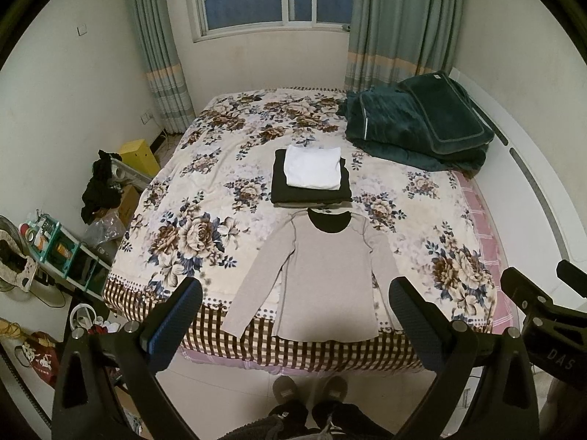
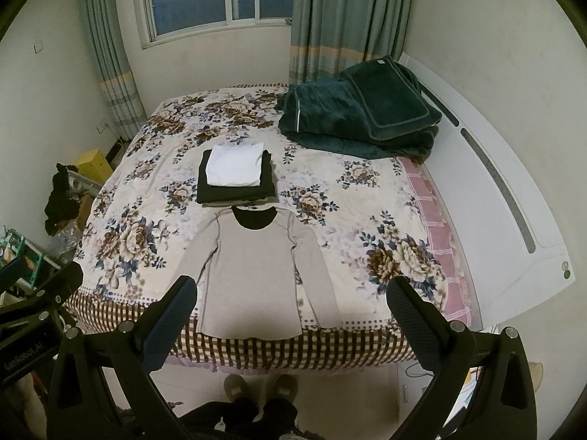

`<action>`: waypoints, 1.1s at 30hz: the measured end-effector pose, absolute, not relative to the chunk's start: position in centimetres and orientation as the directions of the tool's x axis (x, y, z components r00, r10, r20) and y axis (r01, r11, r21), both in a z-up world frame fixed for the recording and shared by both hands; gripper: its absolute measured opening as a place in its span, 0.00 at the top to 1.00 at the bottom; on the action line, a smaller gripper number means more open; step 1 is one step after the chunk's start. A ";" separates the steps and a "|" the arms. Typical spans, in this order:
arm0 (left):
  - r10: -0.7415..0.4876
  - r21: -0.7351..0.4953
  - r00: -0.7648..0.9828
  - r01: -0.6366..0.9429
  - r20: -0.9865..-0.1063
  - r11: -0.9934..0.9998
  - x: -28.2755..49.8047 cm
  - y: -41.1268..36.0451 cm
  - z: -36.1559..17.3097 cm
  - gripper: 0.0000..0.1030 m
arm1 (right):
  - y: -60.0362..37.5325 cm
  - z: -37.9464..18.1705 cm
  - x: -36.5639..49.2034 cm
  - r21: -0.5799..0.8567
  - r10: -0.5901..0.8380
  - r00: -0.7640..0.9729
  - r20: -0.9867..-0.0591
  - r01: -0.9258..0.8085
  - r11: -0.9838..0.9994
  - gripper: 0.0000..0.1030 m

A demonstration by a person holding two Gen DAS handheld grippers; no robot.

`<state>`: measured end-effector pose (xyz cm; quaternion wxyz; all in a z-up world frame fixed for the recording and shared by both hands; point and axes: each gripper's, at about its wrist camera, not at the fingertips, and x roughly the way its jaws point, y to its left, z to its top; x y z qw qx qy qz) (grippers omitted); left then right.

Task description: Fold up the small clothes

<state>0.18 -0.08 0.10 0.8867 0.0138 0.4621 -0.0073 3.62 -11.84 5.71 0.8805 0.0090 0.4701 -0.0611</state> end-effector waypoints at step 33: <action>0.158 0.098 0.693 -0.126 -0.703 0.987 7.5 -3.2 -10.1 0.00 | -21.1 -10.9 13.0 0.060 -0.050 0.349 -0.936 0.297 0.953 0.00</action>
